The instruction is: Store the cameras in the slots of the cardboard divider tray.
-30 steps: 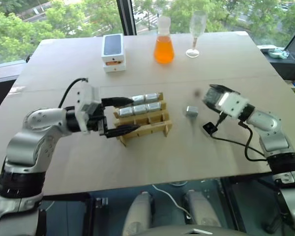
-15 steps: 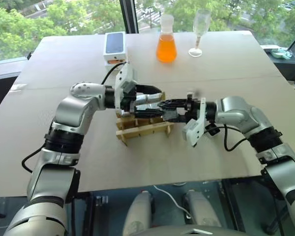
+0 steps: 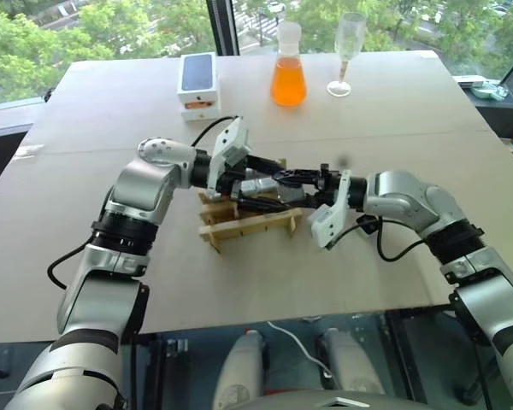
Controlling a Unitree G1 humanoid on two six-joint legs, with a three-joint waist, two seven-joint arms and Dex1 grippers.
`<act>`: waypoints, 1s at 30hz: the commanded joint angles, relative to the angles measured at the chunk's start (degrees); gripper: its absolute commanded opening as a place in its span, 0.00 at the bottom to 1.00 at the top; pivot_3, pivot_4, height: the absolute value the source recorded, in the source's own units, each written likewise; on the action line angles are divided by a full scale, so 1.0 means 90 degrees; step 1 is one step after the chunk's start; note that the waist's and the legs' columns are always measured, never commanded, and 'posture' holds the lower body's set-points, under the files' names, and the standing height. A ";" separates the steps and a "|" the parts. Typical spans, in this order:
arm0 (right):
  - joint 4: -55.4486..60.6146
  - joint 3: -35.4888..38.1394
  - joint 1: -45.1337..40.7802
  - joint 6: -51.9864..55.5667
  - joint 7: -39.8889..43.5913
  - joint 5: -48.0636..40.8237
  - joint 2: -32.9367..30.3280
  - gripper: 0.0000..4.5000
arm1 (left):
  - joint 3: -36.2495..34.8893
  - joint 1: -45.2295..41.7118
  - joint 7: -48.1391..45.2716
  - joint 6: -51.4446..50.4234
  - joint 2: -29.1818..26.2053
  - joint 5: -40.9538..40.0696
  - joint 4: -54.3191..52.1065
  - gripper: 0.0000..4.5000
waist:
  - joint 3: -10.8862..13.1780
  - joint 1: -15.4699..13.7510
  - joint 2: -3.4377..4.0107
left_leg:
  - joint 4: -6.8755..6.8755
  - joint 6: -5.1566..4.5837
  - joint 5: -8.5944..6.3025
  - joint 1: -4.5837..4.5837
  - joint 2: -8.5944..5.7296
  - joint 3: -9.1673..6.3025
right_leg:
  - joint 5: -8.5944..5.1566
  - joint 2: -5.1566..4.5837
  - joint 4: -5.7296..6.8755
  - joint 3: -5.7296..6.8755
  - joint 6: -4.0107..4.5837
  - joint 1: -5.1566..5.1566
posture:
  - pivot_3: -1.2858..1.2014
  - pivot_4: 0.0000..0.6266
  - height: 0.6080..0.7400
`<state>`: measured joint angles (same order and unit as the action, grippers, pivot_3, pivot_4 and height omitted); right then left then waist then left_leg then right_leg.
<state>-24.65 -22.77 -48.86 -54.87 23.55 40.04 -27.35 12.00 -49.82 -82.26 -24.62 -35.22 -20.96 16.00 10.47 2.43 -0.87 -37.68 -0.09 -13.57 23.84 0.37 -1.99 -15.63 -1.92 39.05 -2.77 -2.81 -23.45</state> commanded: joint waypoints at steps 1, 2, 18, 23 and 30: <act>0.0174 0.0007 -0.0217 0.0028 -0.0173 -0.0047 -0.0015 0.46 | -0.0051 -0.0206 -0.0029 0.0128 0.0040 0.0111 0.0080 1.00 | 0.0000 0.0001 0.0000 | 0.0000 0.0000 0.0000 0.0000 0.0000 0.0000 | 0.0000 0.0000 0.0000 0.0000 0.0000 0.0000 | 0.52 0.24 1.00; 0.0189 -0.0001 -0.0217 0.0028 -0.0178 -0.0050 -0.0014 0.46 | -0.0061 -0.0213 -0.0028 0.0124 0.0060 0.0127 0.0106 1.00 | 0.0000 0.0003 0.0000 | 0.0000 0.0000 0.0000 0.0000 0.0000 0.0000 | 0.0000 0.0000 0.0000 0.0000 0.0000 0.0000 | 0.52 0.24 1.00; 0.0353 -0.0094 -0.0125 0.0190 -0.0162 -0.0187 0.0026 0.46 | 0.0128 -0.0172 -0.0431 -0.0057 0.0116 0.0306 0.0022 0.30 | 0.0000 0.0016 0.0000 | -0.0022 0.0000 0.0000 0.0000 -0.0001 -0.0001 | 0.0000 0.0000 0.0026 -0.0001 0.0000 0.0000 | 0.52 0.24 1.00; 0.0558 -0.0012 0.0018 0.0506 0.0012 -0.0463 0.0002 0.77 | 0.0065 -0.0214 -0.0333 -0.0056 0.0199 0.0340 0.0042 0.18 | 0.0001 0.0005 -0.0001 | -0.0055 -0.0003 -0.0002 -0.0001 -0.0001 -0.0002 | 0.0000 0.0002 0.0063 -0.0003 0.0000 0.0000 | 0.52 0.24 1.00; 0.0526 0.0333 0.0362 0.1044 0.0075 -0.1621 0.0139 1.00 | -0.0040 -0.0262 -0.0216 0.0109 0.0215 0.0391 0.0150 0.18 | 0.0001 0.0006 -0.0002 | -0.0077 -0.0028 -0.0015 -0.0006 -0.0004 -0.0005 | 0.0000 0.0005 0.0095 -0.0001 0.0000 0.0001 | 0.52 0.24 1.00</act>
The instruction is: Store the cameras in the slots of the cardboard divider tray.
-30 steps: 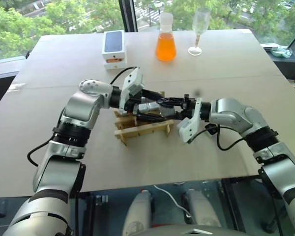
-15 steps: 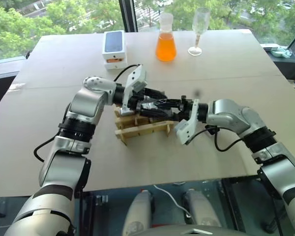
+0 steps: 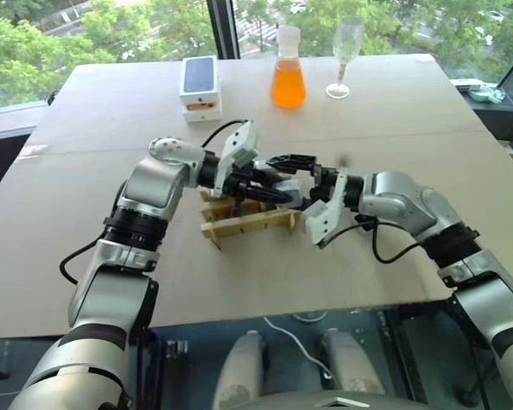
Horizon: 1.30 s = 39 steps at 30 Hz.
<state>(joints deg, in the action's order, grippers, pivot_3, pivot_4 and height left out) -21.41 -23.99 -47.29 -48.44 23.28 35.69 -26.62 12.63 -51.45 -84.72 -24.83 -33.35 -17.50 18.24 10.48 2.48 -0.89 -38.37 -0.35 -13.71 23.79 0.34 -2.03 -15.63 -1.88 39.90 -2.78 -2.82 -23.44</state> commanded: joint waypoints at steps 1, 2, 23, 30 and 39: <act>0.0166 0.0532 0.0313 0.0438 0.0218 -0.1511 0.0068 1.00 | -0.0147 -0.0101 0.0096 0.0178 0.0012 0.0014 -0.0072 0.18 | 0.0000 -0.0003 0.0000 | 0.0000 0.0000 0.0000 0.0000 0.0000 0.0000 | 0.0000 0.0001 0.0001 0.0002 0.0000 0.0000 | 0.52 0.24 1.00; 0.0250 0.0564 0.0546 0.0656 0.0595 -0.2202 0.0022 1.00 | -0.0215 -0.0129 0.0118 0.0231 -0.0009 0.0001 -0.0041 0.18 | 0.0000 -0.0010 0.0000 | 0.0000 0.0001 0.0001 0.0001 0.0002 -0.0003 | 0.0000 0.0000 0.0000 0.0003 0.0000 0.0001 | 0.52 0.24 1.00; 0.3047 0.3321 0.5843 0.4991 0.6315 -0.9148 -0.1290 1.00 | -0.1062 0.1891 0.0733 0.0284 -0.1638 -0.0108 -0.1885 0.18 | 0.0005 -0.0030 -0.0007 | -0.0014 -0.0007 0.0000 -0.0027 0.0021 -0.0008 | -0.0003 0.0005 -0.0016 0.0012 -0.0009 0.0042 | 0.52 0.24 1.00; 0.2678 0.3507 0.5537 0.4662 0.6292 -0.8693 -0.0898 1.00 | -0.0987 0.1885 0.0997 0.0770 -0.1489 0.0067 -0.1352 0.18 | 0.0005 -0.0042 -0.0008 | -0.0009 -0.0018 0.0007 -0.0099 0.0025 0.0005 | -0.0012 0.0002 -0.0017 -0.0006 -0.0036 0.0107 | 0.52 0.24 1.00; 0.2466 0.3721 0.5393 0.4435 0.6097 -0.8404 -0.0562 1.00 | -0.0656 0.1583 0.0596 0.1693 -0.1453 0.0534 -0.0116 0.18 | 0.0005 -0.0090 -0.0008 | 0.0007 -0.0017 0.0006 -0.0094 0.0016 0.0005 | 0.0002 0.0000 -0.0020 -0.0004 -0.0013 0.0102 | 0.52 0.24 1.00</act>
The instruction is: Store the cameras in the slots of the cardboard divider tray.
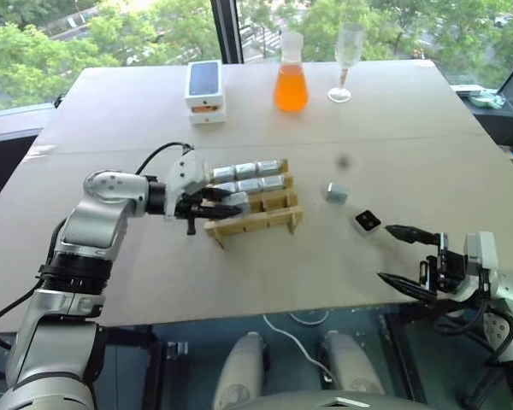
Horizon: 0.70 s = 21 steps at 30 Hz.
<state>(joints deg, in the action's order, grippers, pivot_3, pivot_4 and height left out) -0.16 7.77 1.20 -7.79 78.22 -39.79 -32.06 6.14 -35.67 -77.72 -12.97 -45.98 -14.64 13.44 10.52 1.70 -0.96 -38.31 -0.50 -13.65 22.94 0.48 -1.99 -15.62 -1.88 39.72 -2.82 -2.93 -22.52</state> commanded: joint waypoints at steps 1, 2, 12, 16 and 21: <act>0.0122 0.0207 0.0002 -0.0100 -0.0006 -0.0017 0.0066 1.00 | 0.0060 -0.0279 -0.0314 0.0490 -0.0037 0.0201 0.0659 0.18 | 0.0000 -0.0002 0.0000 | 0.0000 0.0000 0.0000 -0.0001 -0.0002 0.0001 | 0.0000 0.0000 0.0000 -0.0001 0.0000 0.0000 | 0.52 0.24 1.00; 0.0140 0.0216 0.0008 -0.0093 -0.0011 -0.0021 0.0080 1.00 | 0.0065 -0.0426 -0.0457 0.0649 -0.0027 0.0213 0.0969 0.18 | 0.0000 -0.0001 0.0000 | 0.0000 0.0000 0.0000 -0.0002 -0.0005 0.0002 | 0.0000 0.0000 0.0000 -0.0003 0.0000 0.0001 | 0.52 0.24 1.00; 0.0280 0.0254 0.0251 -0.0137 -0.0070 0.0034 0.0193 1.00 | 0.0362 -0.0837 -0.1343 0.1472 0.0024 0.0548 0.2424 0.18 | -0.0003 0.0049 0.0002 | -0.0001 -0.0001 0.0000 -0.0009 -0.0007 0.0005 | -0.0001 0.0007 0.0003 -0.0005 -0.0002 0.0002 | 0.52 0.24 1.00; 0.0316 0.0314 0.0340 -0.0142 -0.0113 0.0041 0.0209 1.00 | 0.0122 -0.1052 -0.1512 0.1398 0.0118 0.0231 0.2483 0.18 | -0.0004 0.0049 0.0002 | -0.0002 -0.0001 0.0000 -0.0011 -0.0006 0.0006 | -0.0001 0.0007 0.0003 -0.0007 -0.0003 0.0003 | 0.52 0.24 1.00; 0.0243 0.0382 0.0403 -0.0179 -0.0046 0.0056 0.0200 1.00 | 0.0015 -0.1135 -0.1625 0.1210 -0.0056 0.0049 0.2519 0.18 | -0.0004 0.0056 0.0001 | -0.0002 -0.0001 0.0000 -0.0008 -0.0007 0.0005 | -0.0004 0.0007 0.0002 -0.0007 -0.0007 0.0001 | 0.52 0.24 1.00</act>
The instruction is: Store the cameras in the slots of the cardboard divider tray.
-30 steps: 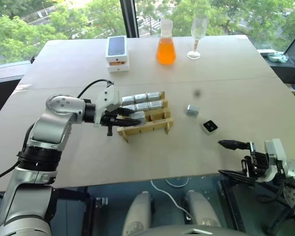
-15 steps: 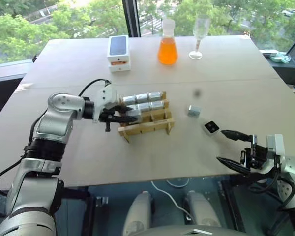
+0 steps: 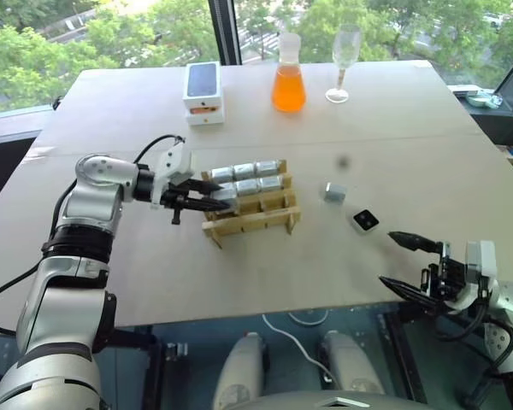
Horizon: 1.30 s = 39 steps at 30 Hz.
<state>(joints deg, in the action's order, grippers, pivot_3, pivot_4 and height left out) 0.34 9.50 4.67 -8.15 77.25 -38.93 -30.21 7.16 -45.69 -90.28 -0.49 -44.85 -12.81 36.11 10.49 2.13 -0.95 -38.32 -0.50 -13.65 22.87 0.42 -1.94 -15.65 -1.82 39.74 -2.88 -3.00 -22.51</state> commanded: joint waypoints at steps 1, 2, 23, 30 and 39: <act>0.0176 0.0186 0.0019 -0.0148 0.0063 -0.0034 0.0004 1.00 | -0.0063 0.0032 -0.0244 -0.0253 -0.0252 -0.0270 -0.0085 0.18 | 0.0000 0.0016 0.0000 | 0.0001 0.0000 0.0000 0.0000 0.0000 0.0000 | 0.0000 0.0000 0.0000 0.0000 0.0001 -0.0001 | 0.52 0.24 1.00; 0.0167 0.0180 0.0018 -0.0156 0.0061 -0.0029 0.0013 1.00 | -0.0027 0.0077 -0.0247 -0.0290 -0.0309 -0.0330 -0.0145 0.18 | 0.0001 0.0022 -0.0001 | 0.0002 0.0000 0.0000 0.0001 0.0001 0.0000 | 0.0000 0.0000 0.0000 -0.0001 0.0001 -0.0001 | 0.52 0.24 1.00; -0.0119 0.0185 -0.0225 -0.0164 0.0167 -0.0009 0.0109 1.00 | 0.0176 -0.0050 0.0243 0.1082 0.0146 0.0326 0.0759 0.18 | 0.0003 -0.0019 -0.0004 | 0.0004 0.0000 0.0000 0.0008 -0.0002 0.0001 | 0.0002 -0.0001 -0.0003 -0.0003 0.0004 -0.0008 | 0.52 0.24 1.00; 0.0011 0.0226 -0.0085 -0.0170 0.0064 0.0001 0.0138 1.00 | 0.0178 -0.0236 -0.0047 0.1257 0.0178 0.0546 0.1287 0.41 | 0.0003 -0.0017 -0.0004 | 0.0003 0.0000 0.0000 0.0009 -0.0001 -0.0001 | -0.0001 0.0000 -0.0002 0.0003 -0.0002 -0.0007 | 0.52 0.24 1.00; 0.0052 0.0173 -0.0156 0.0017 -0.0422 0.0240 0.0091 1.00 | -0.0408 0.0144 -0.0215 0.0174 0.0035 -0.0244 0.0107 0.99 | 0.0003 -0.0012 -0.0004 | 0.0003 0.0000 0.0000 0.0012 0.0007 -0.0005 | -0.0001 -0.0001 -0.0002 0.0002 -0.0001 -0.0009 | 0.52 0.24 1.00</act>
<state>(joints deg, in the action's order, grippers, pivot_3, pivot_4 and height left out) -1.15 9.93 3.75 -8.84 75.84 -37.63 -28.96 6.49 -45.09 -91.09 3.71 -42.75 -11.97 42.52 10.52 2.03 -0.99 -38.29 -0.50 -13.65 22.97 0.50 -1.99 -15.63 -1.84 39.73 -2.86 -2.96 -22.59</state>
